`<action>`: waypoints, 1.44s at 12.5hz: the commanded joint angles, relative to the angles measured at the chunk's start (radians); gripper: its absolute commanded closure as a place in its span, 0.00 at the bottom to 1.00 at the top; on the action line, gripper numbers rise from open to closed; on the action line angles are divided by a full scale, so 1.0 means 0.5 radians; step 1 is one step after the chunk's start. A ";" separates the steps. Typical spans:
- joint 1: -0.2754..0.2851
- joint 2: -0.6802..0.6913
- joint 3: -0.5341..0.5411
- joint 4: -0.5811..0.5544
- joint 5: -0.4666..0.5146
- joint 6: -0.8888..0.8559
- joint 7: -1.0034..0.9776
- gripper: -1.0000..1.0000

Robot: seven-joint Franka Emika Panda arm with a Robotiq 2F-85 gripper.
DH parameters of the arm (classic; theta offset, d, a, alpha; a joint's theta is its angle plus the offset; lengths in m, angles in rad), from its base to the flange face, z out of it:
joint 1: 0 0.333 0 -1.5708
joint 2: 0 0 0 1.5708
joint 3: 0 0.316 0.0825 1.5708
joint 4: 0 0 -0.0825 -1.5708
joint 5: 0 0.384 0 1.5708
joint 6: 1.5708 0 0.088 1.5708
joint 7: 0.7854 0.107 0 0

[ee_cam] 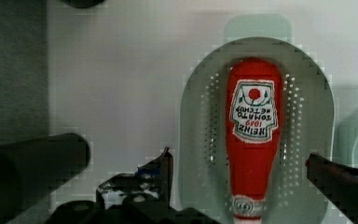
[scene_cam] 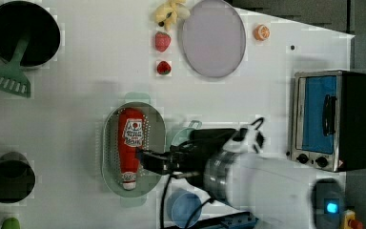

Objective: Pick ketchup from strainer and place it on the table

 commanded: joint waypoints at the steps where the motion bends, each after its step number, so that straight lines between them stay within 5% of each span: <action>1: -0.035 0.227 -0.068 -0.144 -0.200 0.229 0.274 0.00; 12: 0.082 0.970 -0.198 0.030 -1.093 0.471 0.846 0.00; 13: 0.117 1.002 -0.231 0.052 -1.138 0.426 0.868 0.04; 16: 0.188 1.042 -0.291 0.083 -1.210 0.435 0.868 0.40; 18: 0.177 1.007 -0.272 0.084 -1.203 0.431 0.868 0.44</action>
